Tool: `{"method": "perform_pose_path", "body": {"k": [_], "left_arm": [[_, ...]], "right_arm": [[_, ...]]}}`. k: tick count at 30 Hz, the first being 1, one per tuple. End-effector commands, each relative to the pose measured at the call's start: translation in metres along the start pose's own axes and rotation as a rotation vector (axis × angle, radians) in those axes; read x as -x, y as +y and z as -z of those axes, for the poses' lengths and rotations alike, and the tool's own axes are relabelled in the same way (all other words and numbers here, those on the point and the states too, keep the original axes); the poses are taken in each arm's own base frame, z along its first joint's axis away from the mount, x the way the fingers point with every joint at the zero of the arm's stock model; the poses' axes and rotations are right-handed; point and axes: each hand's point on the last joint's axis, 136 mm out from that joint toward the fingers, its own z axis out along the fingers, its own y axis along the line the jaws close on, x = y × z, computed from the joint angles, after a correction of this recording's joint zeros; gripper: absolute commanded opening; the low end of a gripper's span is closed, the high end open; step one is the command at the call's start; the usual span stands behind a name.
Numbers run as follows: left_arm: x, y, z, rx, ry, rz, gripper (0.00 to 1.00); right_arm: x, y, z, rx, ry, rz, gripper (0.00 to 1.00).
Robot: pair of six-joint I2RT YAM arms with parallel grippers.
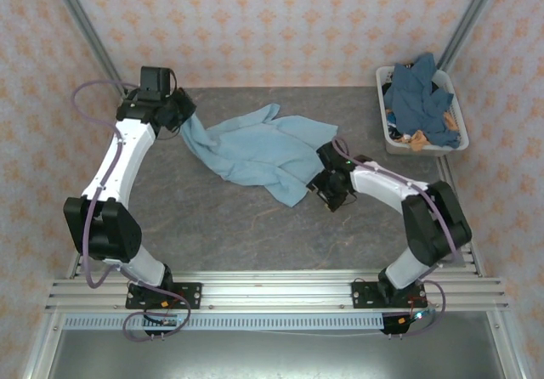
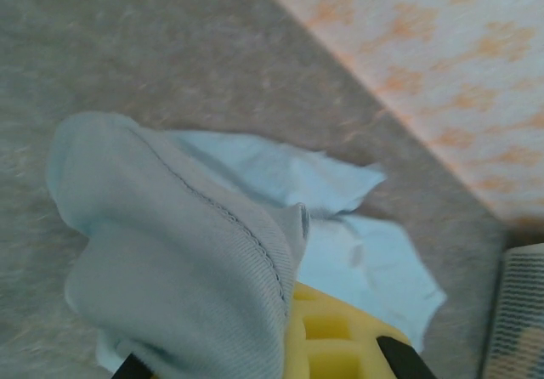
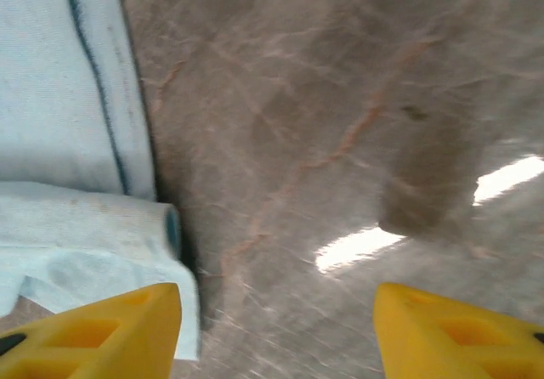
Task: Fold and stack the t-shirts
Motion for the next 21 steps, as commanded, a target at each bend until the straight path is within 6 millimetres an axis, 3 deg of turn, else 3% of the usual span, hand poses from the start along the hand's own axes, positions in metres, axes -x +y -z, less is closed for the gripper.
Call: {"method": "perform_pose_path", "body": {"k": [1,9,16,21], "left_arm": [[0.001,0.018,0.024,0.065,-0.053,-0.087,0.00],[-0.028,0.065,0.021,0.197,-0.016,-0.130,0.00],[-0.042,0.073,0.017,0.187,0.009,-0.122,0.00],[-0.045,0.073,0.015,0.176,0.019,-0.119,0.00]], "right_arm": [[0.001,0.020,-0.003,0.031,-0.009,-0.039,0.58],[0.009,0.046,-0.003,0.073,0.017,-0.233,0.51],[0.009,0.043,-0.005,0.113,0.033,-0.614,0.50],[0.015,0.055,-0.016,0.184,0.084,-0.788,0.52]]}}
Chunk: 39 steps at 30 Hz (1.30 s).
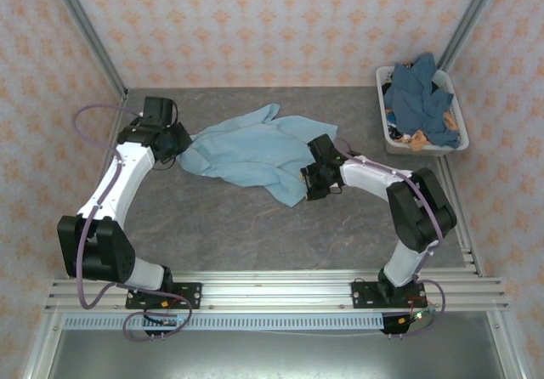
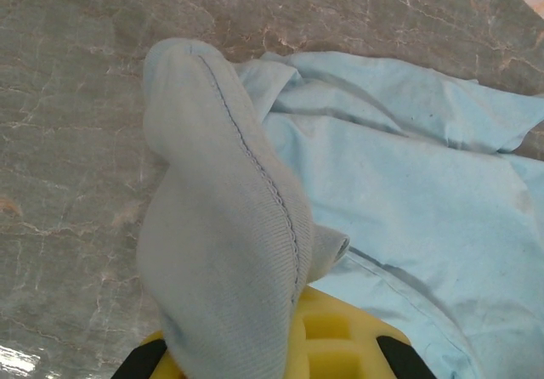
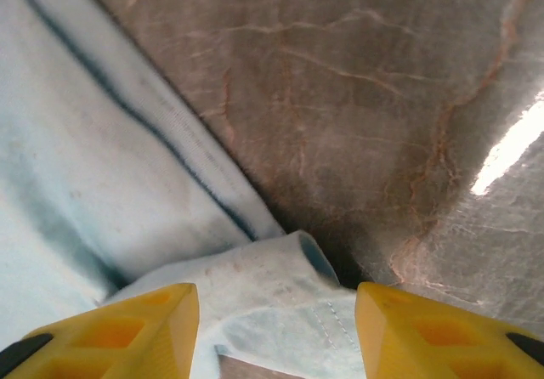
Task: Fold and stack the t-shirts
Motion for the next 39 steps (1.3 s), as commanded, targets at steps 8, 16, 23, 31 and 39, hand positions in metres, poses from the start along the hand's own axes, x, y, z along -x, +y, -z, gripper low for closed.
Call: {"method": "perform_pose_path", "body": {"k": [8,16,23,31,39], "left_arm": [[-0.001,0.003,0.007,-0.014,-0.022,-0.015,0.00],[-0.001,0.002,0.006,-0.021,-0.021,-0.007,0.00],[-0.001,0.001,0.004,-0.025,-0.023,0.002,0.00],[0.000,-0.001,0.005,-0.033,-0.023,0.002,0.00],[0.000,-0.021,-0.004,-0.111,0.027,0.053,0.00]], "right_arm": [[-0.001,0.012,-0.010,0.020,0.046,-0.233,0.42],[0.001,0.004,-0.015,-0.016,0.040,-0.249,0.44],[-0.003,-0.002,-0.016,-0.048,0.038,-0.245,0.45],[0.010,0.004,-0.019,-0.019,-0.006,-0.231,0.05],[0.061,0.067,0.064,0.112,-0.212,-0.021,0.00]]}}
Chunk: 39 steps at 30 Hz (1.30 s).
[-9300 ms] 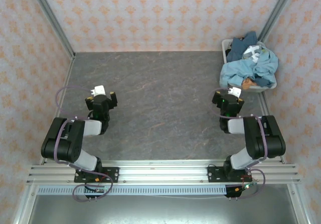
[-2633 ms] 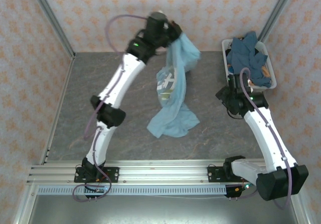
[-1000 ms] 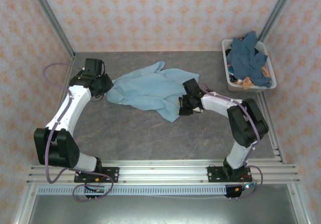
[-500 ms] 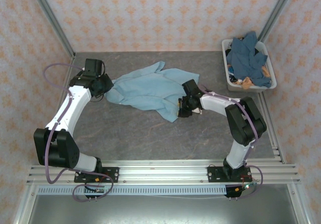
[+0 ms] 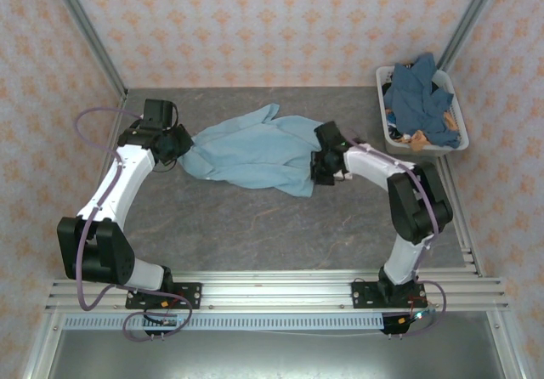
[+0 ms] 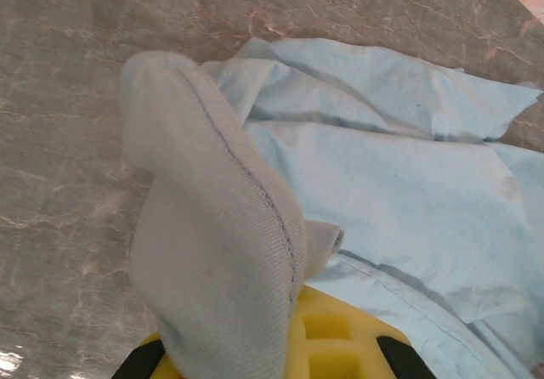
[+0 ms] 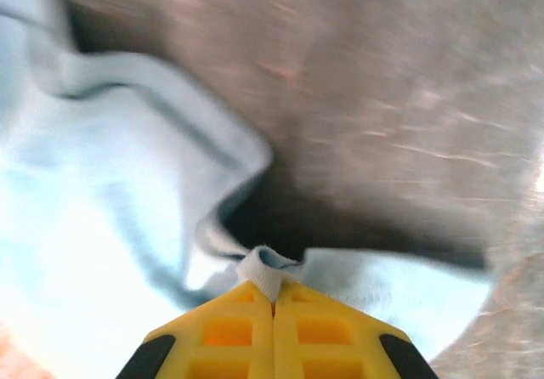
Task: Fold and stack the t-shirts
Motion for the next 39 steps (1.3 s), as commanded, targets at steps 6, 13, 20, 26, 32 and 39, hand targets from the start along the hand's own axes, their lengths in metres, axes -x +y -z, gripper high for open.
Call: {"method": "perform_pose_path", "body": {"k": [6,13,20,26,32,39], "left_arm": [[0.027,-0.058,-0.005,-0.219,0.018,0.133,0.00],[0.071,-0.099,0.055,-0.367,-0.102,0.185,0.00],[-0.016,-0.057,0.058,-0.340,-0.017,0.200,0.00],[-0.137,0.011,0.016,-0.226,0.211,0.258,0.40],[-0.131,0.029,0.015,-0.109,0.203,0.222,0.77],[-0.090,0.017,-0.031,0.067,0.236,0.138,0.70]], "right_arm": [[0.052,0.104,0.101,0.210,-0.170,0.265,0.00],[0.080,0.144,0.203,0.339,-0.337,0.405,0.00],[0.095,0.060,0.189,0.190,-0.352,0.435,0.00],[0.115,-0.059,0.125,-0.040,-0.280,0.382,0.00],[0.128,-0.106,0.104,-0.177,-0.284,0.412,0.00],[0.140,-0.123,0.110,-0.266,-0.333,0.443,0.00]]}}
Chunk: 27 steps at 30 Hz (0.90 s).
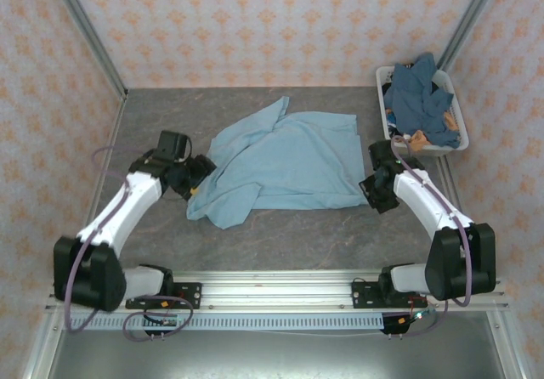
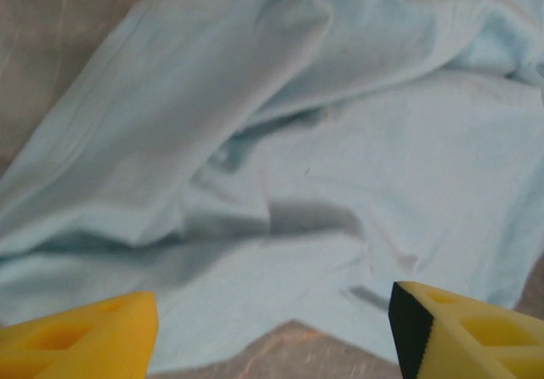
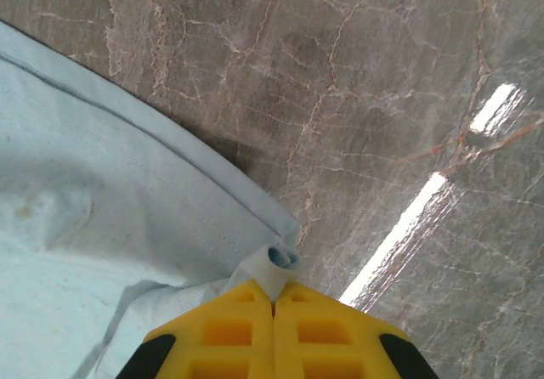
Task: Fold and stack the t-shirts
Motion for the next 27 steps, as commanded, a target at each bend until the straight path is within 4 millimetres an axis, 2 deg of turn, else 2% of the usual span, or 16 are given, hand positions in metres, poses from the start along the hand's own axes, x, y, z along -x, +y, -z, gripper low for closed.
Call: {"method": "perform_pose_path", "body": {"k": [1,5,9,13,18,21,24,27], "left_arm": [[0.025,0.006,-0.021,0.149,-0.013,-0.078,0.67],[0.046,-0.005,-0.056,0.242,0.029,-0.136,0.58],[0.048,-0.016,-0.093,0.258,0.091,-0.159,0.51],[0.039,0.001,-0.127,0.367,0.158,-0.167,0.32],[0.048,0.015,-0.150,0.447,0.156,-0.173,0.15],[0.065,0.010,-0.161,0.455,0.139,-0.180,0.04],[0.096,-0.001,-0.172,0.428,0.102,-0.170,0.02],[0.130,-0.033,-0.175,0.332,0.038,-0.192,0.03]], "right_arm": [[0.007,-0.018,0.009,-0.054,-0.058,0.041,0.00],[0.009,-0.025,0.016,-0.059,-0.078,0.064,0.00],[0.013,-0.032,0.023,-0.065,-0.113,0.087,0.00],[0.026,-0.038,0.031,-0.083,-0.174,0.109,0.00],[0.044,-0.038,0.040,-0.097,-0.233,0.114,0.00],[0.050,-0.028,0.041,-0.071,-0.241,0.123,0.00],[0.046,-0.001,0.037,0.009,-0.188,0.162,0.00],[0.043,0.015,0.032,0.041,-0.148,0.176,0.00]]}}
